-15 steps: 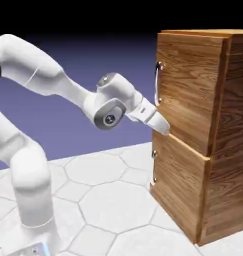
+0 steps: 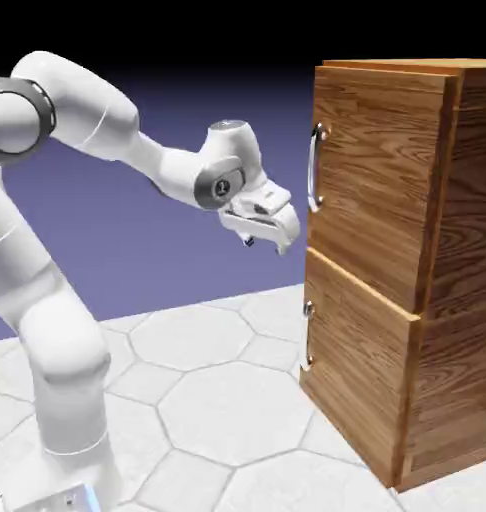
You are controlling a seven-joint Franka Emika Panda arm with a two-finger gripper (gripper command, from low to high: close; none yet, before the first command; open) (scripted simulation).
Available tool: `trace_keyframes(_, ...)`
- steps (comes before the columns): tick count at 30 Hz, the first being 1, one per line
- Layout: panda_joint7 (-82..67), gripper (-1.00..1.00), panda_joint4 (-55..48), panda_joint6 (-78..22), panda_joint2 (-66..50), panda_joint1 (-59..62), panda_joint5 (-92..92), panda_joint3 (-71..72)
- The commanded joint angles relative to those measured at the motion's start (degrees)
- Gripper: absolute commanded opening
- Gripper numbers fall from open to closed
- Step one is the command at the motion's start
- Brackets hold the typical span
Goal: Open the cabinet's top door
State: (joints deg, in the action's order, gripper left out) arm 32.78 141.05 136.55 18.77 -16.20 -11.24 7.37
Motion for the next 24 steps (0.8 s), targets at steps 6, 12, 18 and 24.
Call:
trace_keyframes(6,-13.56,0.00,-10.34,-14.48,-8.88,-12.46,-9.53,-11.80)
trace_keyframes(12,-26.68,0.00,-20.03,-27.63,-17.31,-24.30,-18.61,-23.77)
trace_keyframes(18,-38.22,0.00,-27.45,-36.21,-24.14,-33.94,-26.12,-36.23)
trace_keyframes(24,-49.74,0.00,-34.84,-44.75,-30.98,-43.58,-33.62,-48.70)
